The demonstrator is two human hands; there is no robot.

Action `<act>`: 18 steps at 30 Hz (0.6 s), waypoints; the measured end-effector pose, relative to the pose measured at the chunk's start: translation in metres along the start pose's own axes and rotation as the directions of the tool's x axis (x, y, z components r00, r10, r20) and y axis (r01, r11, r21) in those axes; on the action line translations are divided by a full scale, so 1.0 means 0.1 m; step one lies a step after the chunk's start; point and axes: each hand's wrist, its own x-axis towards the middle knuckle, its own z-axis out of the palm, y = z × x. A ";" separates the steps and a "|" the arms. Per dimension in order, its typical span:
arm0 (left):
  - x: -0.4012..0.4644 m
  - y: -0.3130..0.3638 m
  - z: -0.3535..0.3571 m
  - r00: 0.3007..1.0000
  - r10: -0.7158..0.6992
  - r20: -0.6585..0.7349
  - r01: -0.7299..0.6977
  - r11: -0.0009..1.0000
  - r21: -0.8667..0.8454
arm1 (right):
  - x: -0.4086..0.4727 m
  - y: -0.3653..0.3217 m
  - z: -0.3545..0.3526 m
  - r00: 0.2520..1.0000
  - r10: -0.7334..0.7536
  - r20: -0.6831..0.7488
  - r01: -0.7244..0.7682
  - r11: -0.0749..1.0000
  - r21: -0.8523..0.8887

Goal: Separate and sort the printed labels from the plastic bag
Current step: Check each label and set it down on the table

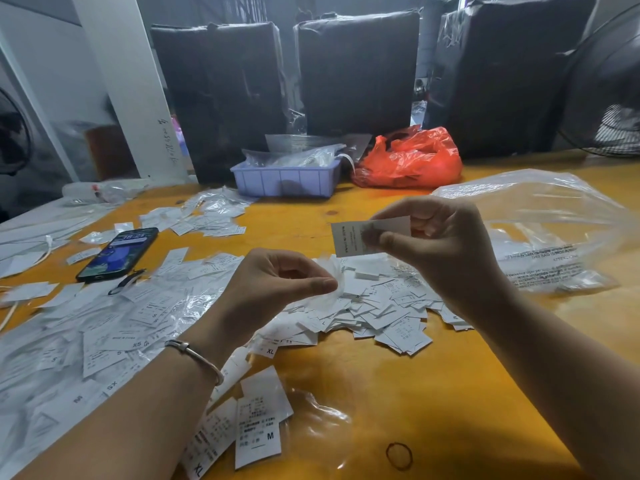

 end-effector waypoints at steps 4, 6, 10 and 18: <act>0.00 0.00 0.00 1.000 0.002 0.001 -0.002 1.000 0.005 | -0.01 -0.03 0.03 0.999 -0.041 0.008 0.042 0.992 -0.117; 0.00 0.01 0.00 1.000 0.004 0.004 -0.004 1.000 0.012 | -0.01 -0.03 0.04 0.999 -0.043 0.007 0.043 0.988 -0.147; -0.01 0.01 0.00 1.000 0.011 0.003 -0.011 1.000 0.023 | -0.01 -0.01 0.04 0.999 -0.048 0.010 0.049 0.977 -0.205; -0.01 0.01 -0.01 1.000 -0.007 0.026 0.005 0.998 0.061 | -0.02 0.00 0.05 0.995 -0.077 0.065 0.095 0.935 -0.341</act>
